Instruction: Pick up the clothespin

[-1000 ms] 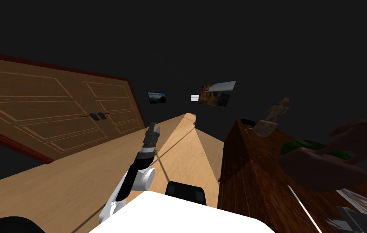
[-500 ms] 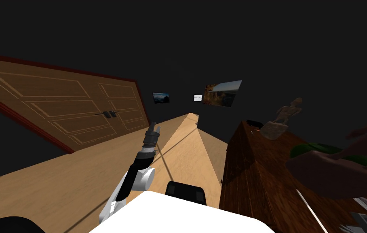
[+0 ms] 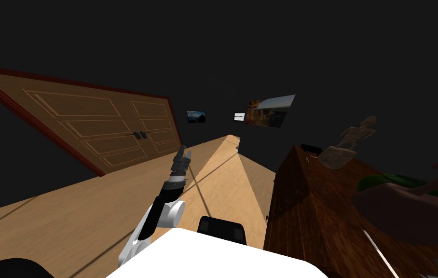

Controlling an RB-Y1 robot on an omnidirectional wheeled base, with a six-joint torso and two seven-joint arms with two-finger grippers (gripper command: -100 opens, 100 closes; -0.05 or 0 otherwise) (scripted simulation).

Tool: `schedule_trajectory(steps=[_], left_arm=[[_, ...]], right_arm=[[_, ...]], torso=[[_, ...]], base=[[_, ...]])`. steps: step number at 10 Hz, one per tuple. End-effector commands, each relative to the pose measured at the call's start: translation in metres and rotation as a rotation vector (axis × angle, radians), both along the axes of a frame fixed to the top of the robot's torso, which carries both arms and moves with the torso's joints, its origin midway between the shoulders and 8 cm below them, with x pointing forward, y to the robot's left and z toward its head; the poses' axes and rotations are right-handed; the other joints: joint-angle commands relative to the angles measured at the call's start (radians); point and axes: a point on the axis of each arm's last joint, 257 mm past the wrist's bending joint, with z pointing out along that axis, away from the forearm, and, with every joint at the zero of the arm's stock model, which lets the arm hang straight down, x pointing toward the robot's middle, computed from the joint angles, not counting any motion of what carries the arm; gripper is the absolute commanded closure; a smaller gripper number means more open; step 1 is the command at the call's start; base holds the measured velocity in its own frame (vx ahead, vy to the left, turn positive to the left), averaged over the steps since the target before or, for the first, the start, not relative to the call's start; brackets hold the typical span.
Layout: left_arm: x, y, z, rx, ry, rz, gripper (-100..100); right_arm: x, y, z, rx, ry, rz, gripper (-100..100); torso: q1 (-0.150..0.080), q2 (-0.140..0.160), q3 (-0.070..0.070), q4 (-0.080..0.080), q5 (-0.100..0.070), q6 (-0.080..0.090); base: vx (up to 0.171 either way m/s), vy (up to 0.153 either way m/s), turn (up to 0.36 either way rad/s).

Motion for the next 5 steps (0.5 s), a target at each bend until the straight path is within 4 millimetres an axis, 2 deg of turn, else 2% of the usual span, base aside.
schedule_trajectory(steps=[1,4,5], left_arm=[[0.0,0.0,0.0,0.0,0.0,0.0,0],[0.0,0.0,0.0,0.0,0.0,0.0,0],[0.0,0.0,0.0,0.0,0.0,0.0,0]], right_arm=[[-0.0059,-0.0056,0.0022,-0.007,0.002,-0.02,100],[-0.0058,-0.0084,0.0045,-0.005,-0.004,-0.031,100],[-0.0062,-0.0086,0.0046,-0.005,-0.003,-0.031,0]], torso=[[0.0,0.0,0.0,0.0,0.0,0.0],[-0.001,0.0,0.0,0.0,0.0,0.001],[-0.002,-0.001,0.0,0.0,0.0,0.001]], base=[[-0.023,0.009,-0.012],[-0.041,0.015,0.07],[0.0,0.0,0.0]])
